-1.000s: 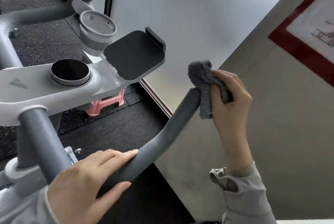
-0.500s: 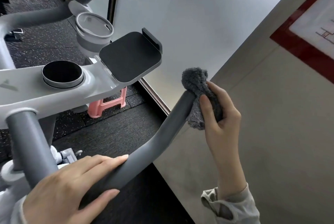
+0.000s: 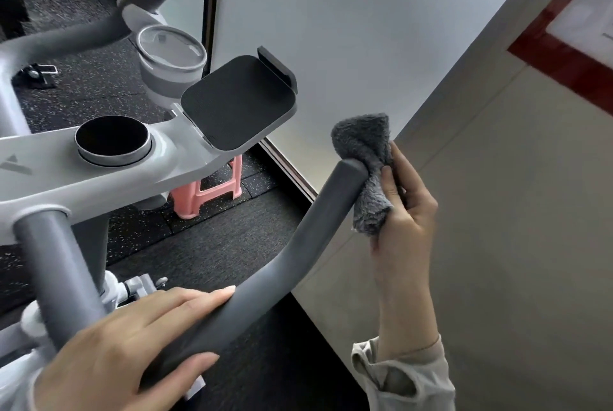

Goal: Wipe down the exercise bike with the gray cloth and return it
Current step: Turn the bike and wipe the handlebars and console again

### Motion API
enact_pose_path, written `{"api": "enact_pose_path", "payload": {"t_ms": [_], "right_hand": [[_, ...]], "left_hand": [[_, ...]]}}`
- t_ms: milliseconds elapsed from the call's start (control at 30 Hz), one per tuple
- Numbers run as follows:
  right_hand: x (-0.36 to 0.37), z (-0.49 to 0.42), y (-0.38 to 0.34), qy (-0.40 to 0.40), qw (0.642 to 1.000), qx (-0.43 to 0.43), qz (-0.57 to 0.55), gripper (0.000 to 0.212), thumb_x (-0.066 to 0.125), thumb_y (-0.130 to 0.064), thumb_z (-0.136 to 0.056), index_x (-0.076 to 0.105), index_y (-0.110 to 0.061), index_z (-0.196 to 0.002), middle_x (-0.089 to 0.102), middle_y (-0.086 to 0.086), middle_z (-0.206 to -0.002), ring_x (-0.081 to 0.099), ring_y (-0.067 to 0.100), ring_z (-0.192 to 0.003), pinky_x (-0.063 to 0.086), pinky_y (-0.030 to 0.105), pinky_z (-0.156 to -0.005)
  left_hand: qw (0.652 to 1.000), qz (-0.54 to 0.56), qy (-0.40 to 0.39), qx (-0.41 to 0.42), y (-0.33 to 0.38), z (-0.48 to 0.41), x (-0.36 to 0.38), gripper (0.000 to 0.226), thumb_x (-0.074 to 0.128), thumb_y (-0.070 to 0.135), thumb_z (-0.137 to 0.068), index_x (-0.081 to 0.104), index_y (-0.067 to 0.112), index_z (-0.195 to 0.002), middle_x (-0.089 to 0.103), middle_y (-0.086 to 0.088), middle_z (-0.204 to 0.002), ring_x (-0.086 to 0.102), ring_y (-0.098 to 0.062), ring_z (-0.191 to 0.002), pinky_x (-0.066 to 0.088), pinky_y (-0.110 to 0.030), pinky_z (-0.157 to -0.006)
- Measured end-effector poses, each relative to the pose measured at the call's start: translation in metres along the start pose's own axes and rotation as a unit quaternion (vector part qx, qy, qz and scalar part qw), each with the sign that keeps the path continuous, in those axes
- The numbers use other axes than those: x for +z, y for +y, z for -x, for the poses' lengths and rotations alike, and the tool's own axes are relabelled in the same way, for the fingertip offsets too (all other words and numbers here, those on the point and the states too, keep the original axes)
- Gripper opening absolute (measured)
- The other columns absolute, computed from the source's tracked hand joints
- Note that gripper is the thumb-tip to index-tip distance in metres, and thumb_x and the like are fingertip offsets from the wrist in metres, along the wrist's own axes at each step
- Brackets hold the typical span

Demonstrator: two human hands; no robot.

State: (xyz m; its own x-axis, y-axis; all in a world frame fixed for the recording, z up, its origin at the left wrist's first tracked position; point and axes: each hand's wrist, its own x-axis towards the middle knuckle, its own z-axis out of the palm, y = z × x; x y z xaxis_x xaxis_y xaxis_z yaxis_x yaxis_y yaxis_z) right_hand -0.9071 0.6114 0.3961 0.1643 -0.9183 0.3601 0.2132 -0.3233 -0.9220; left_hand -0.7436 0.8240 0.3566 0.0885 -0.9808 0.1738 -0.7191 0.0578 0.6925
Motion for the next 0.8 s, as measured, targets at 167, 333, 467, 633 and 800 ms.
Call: {"api": "enact_pose_path", "payload": {"t_ms": [167, 333, 467, 633, 800], "right_hand": [[-0.005, 0.013, 0.012, -0.018, 0.991, 0.069, -0.11, 0.029, 0.052, -0.011, -0.087, 0.068, -0.019, -0.111, 0.075, -0.005, -0.103, 0.068, 0.008, -0.101, 0.052, 0.016, -0.082], [0.004, 0.045, 0.031, 0.034, 0.989, 0.087, -0.11, 0.027, 0.055, -0.016, -0.087, 0.071, -0.021, -0.108, 0.074, -0.003, -0.108, 0.066, 0.011, -0.106, 0.05, 0.022, -0.088], [0.007, 0.08, 0.043, 0.06, 0.991, 0.117, -0.028, 0.038, 0.058, -0.026, -0.085, 0.065, -0.019, -0.121, 0.066, 0.001, -0.126, 0.056, 0.017, -0.124, 0.039, 0.043, -0.109], [0.015, 0.112, 0.043, 0.101, 0.988, 0.098, 0.064, 0.052, 0.061, -0.035, -0.083, 0.057, -0.013, -0.13, 0.063, -0.004, -0.131, 0.054, 0.004, -0.124, 0.041, 0.027, -0.107], [0.03, 0.132, 0.039, 0.14, 0.981, 0.104, 0.087, 0.066, 0.063, -0.045, -0.077, 0.056, -0.008, -0.131, 0.061, 0.0, -0.132, 0.054, 0.004, -0.124, 0.038, 0.02, -0.106]], "left_hand": [[1.0, 0.011, -0.01, -0.003, -0.009, -0.002, 0.004, 0.049, 0.039, 0.064, -0.083, 0.05, 0.046, -0.127, 0.053, 0.034, -0.118, 0.052, 0.015, -0.103, 0.042, -0.008, -0.082], [1.0, 0.01, 0.0, 0.004, 0.002, -0.001, 0.003, 0.052, 0.036, 0.063, -0.086, 0.059, 0.032, -0.122, 0.056, 0.025, -0.117, 0.042, 0.021, -0.112, 0.027, 0.006, -0.093], [0.998, -0.033, 0.022, 0.046, 0.002, -0.003, 0.005, 0.053, 0.036, 0.057, -0.088, 0.06, 0.022, -0.121, 0.061, 0.02, -0.111, 0.049, 0.011, -0.105, 0.032, 0.001, -0.09], [0.989, -0.089, 0.057, 0.108, -0.01, -0.001, 0.01, 0.049, 0.051, 0.039, -0.083, 0.061, 0.007, -0.119, 0.068, -0.001, -0.108, 0.064, -0.01, -0.093, 0.048, -0.029, -0.081], [0.981, -0.108, 0.046, 0.152, -0.018, 0.001, 0.007, 0.05, 0.054, 0.036, -0.082, 0.061, 0.003, -0.118, 0.068, -0.005, -0.111, 0.069, -0.019, -0.09, 0.049, -0.034, -0.077]]}}
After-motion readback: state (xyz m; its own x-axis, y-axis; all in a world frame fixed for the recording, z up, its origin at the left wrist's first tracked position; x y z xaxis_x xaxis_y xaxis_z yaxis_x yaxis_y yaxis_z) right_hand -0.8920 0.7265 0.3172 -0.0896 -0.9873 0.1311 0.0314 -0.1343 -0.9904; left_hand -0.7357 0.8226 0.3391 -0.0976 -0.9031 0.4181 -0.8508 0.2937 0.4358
